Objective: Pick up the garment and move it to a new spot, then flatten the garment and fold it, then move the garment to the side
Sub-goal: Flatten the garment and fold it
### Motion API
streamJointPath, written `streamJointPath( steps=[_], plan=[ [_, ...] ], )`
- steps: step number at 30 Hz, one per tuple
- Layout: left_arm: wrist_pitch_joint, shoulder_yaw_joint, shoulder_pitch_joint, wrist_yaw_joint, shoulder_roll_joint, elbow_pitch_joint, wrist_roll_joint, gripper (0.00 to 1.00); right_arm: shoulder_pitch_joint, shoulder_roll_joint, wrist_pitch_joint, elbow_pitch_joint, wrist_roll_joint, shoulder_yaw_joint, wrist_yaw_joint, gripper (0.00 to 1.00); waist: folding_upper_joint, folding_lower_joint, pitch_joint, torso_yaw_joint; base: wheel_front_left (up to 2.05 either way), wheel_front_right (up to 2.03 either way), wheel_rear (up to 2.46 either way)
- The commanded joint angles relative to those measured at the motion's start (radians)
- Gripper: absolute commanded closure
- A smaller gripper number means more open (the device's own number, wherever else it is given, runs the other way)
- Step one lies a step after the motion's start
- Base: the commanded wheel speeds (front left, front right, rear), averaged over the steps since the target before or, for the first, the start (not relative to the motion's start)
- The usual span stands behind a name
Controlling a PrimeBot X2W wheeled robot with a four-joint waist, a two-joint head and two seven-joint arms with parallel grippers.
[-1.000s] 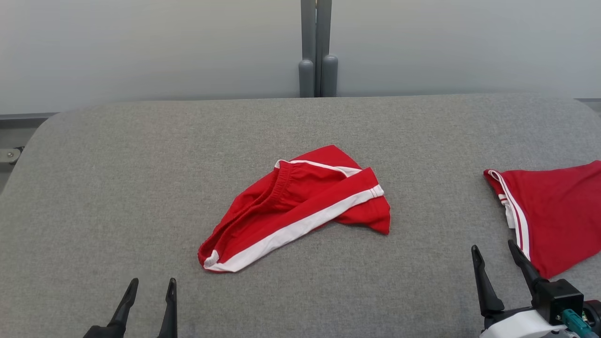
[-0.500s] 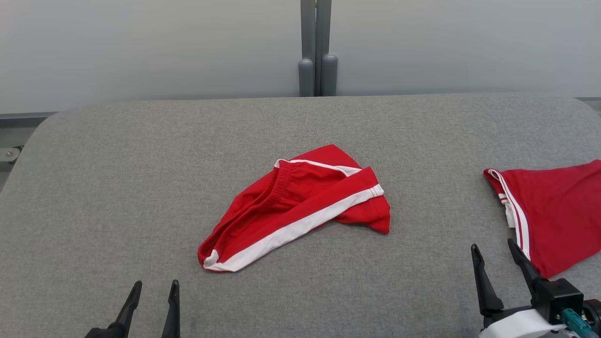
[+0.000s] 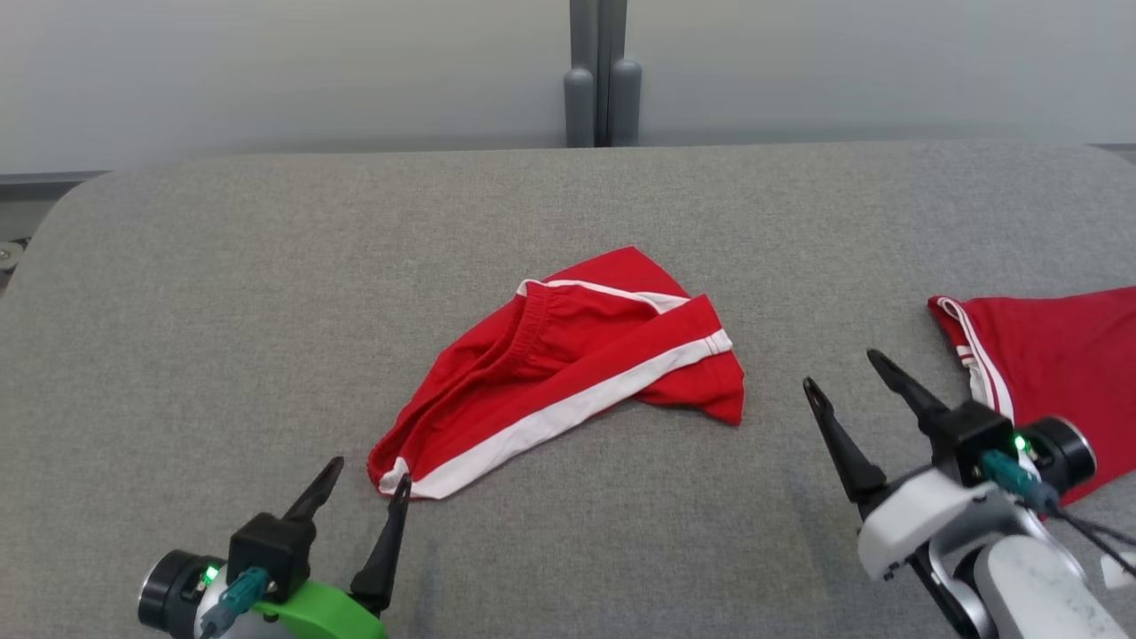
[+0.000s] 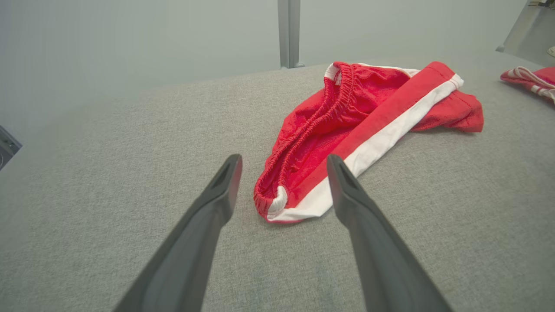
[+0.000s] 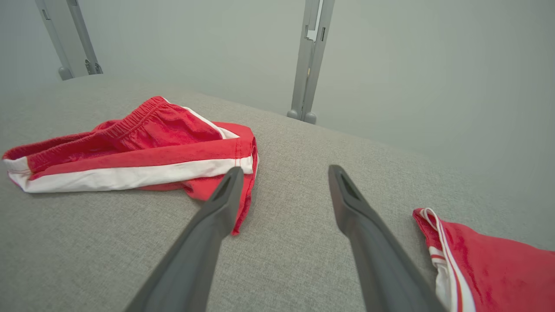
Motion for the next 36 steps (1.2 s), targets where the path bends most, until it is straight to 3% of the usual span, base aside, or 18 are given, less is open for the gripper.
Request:
streamJointPath(
  steps=[1, 6, 10, 29, 33, 36],
  plan=[
    [0.044, -0.021, -0.031, 0.0, 0.02, -0.02, 0.001, 0.0, -0.048, -0.026, 0.046, -0.007, 0.013, 0.025, -0.002, 0.0, 0.0, 0.0, 0.033, -0.002, 0.0, 0.0, 0.0],
    [0.215, -0.108, -0.097, 0.0, 0.059, -0.058, -0.036, 0.0, -0.196, -0.093, 0.242, 0.011, 0.078, 0.139, -0.002, 0.0, 0.0, 0.0, 0.061, 0.01, 0.0, 0.0, 0.0],
    [0.298, -0.176, -0.178, 0.001, 0.088, -0.022, -0.049, 0.0, -0.315, -0.118, 0.328, 0.054, 0.127, 0.251, -0.002, 0.0, 0.0, 0.0, 0.101, 0.031, 0.0, 0.0, 0.0],
    [0.228, -0.251, -0.325, 0.0, 0.079, 0.208, -0.083, 0.0, -0.498, -0.091, 0.265, 0.338, 0.171, 0.373, -0.002, 0.0, 0.0, 0.0, 0.167, 0.067, 0.0, 0.0, 0.0],
    [0.219, -0.256, -0.324, 0.001, 0.076, 0.215, -0.085, 0.0, -0.505, -0.092, 0.255, 0.349, 0.174, 0.385, -0.002, 0.06, 0.0, 0.0, 0.164, 0.066, 0.0, 0.0, 0.0],
    [0.213, -0.26, -0.315, 0.001, 0.076, 0.216, -0.088, 0.0, -0.506, -0.092, 0.248, 0.361, 0.179, 0.391, -0.002, 0.19, 0.0, 0.0, 0.159, 0.065, 0.0, 0.0, 0.0]
  ],
)
